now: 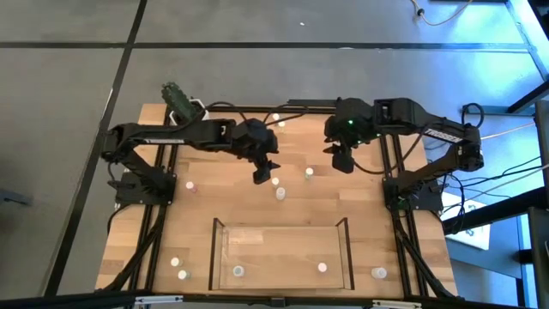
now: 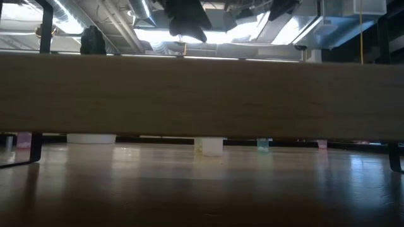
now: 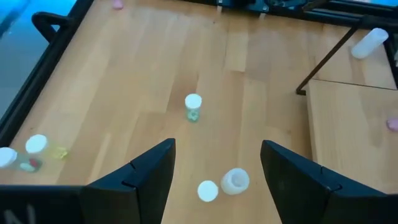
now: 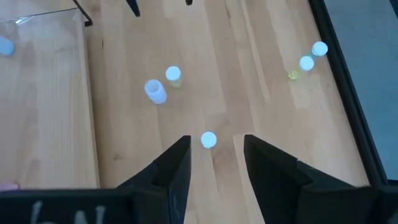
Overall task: Pick and place medicine bottles onto shelf by color
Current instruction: Put the right blue pill bottle on the shelf
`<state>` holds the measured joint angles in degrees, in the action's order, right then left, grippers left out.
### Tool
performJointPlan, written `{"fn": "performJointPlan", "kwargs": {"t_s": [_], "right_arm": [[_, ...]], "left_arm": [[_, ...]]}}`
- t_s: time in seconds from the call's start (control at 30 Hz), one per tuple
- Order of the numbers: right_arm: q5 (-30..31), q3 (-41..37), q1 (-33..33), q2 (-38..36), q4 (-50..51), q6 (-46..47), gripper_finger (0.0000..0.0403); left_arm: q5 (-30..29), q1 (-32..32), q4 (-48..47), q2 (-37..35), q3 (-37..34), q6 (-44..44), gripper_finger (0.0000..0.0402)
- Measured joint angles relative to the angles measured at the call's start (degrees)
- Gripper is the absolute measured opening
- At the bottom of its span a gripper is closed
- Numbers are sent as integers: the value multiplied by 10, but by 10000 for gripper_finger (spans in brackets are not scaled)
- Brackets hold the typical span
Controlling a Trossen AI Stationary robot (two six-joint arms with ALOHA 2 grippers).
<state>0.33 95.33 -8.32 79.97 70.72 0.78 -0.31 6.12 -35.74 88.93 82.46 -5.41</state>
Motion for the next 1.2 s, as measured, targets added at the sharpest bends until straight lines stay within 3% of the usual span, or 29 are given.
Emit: {"fn": "performJointPlan", "kwargs": {"t_s": [0.6, 0.93, 1.2], "right_arm": [[0, 0, -1, 68, 30, -113, 153], [52, 0, -1, 119, 43, -156, 206], [-10, 0, -3, 153, 54, -178, 211]], "left_arm": [[-2, -10, 4, -9, 0, -2, 231], [-2, -20, 4, -11, 0, -5, 231], [-6, -20, -2, -41, 0, -35, 231]]}}
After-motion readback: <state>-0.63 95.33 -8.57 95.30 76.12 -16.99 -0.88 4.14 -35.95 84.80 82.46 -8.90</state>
